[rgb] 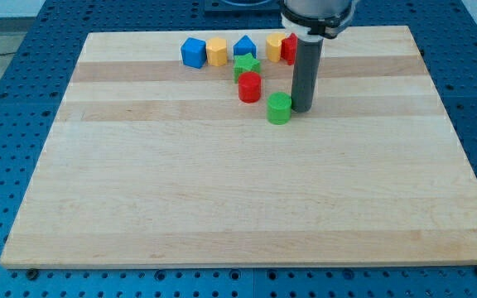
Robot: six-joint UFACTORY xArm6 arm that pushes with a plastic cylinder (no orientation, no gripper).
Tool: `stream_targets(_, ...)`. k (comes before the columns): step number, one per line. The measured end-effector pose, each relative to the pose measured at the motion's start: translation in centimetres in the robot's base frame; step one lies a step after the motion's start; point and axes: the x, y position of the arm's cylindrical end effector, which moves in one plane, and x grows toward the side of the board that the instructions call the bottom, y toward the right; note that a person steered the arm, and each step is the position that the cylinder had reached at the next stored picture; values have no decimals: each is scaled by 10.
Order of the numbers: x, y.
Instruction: Move green circle to the bottom of the red circle
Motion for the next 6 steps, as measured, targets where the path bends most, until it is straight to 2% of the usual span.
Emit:
stream_targets(1, 11, 3)
stream_targets(6, 10, -33)
